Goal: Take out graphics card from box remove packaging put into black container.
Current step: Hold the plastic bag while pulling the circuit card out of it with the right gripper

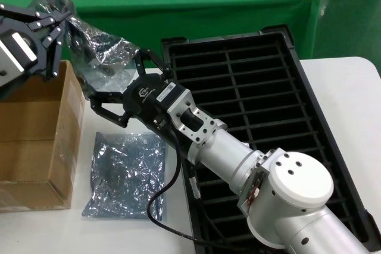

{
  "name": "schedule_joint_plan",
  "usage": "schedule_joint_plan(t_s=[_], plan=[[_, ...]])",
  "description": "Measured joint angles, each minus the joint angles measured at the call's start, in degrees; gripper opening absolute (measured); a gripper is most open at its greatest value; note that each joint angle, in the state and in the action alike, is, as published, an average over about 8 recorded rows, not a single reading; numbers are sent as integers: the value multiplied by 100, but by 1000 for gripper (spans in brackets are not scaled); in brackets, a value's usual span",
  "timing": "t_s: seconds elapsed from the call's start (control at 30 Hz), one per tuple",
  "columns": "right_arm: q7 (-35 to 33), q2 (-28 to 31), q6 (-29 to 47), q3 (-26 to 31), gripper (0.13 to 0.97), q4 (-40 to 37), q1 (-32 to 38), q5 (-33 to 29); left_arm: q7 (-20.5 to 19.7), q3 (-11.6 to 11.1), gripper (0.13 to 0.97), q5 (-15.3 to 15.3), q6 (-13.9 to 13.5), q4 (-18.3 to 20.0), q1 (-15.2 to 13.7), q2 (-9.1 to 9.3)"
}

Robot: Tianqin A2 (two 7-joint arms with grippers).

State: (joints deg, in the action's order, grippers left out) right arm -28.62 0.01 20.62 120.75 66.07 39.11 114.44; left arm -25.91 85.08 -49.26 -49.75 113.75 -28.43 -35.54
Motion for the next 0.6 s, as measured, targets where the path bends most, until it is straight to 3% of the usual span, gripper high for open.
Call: schedule_joint_plan(t_s=[0.3, 0.6], plan=[[-260, 0, -91, 107, 570, -100, 68, 369, -181, -9, 139, 169, -183, 153, 84, 6], [-334, 0, -132, 69, 489, -125, 87, 433, -244, -92, 139, 253, -191, 170, 168, 25]])
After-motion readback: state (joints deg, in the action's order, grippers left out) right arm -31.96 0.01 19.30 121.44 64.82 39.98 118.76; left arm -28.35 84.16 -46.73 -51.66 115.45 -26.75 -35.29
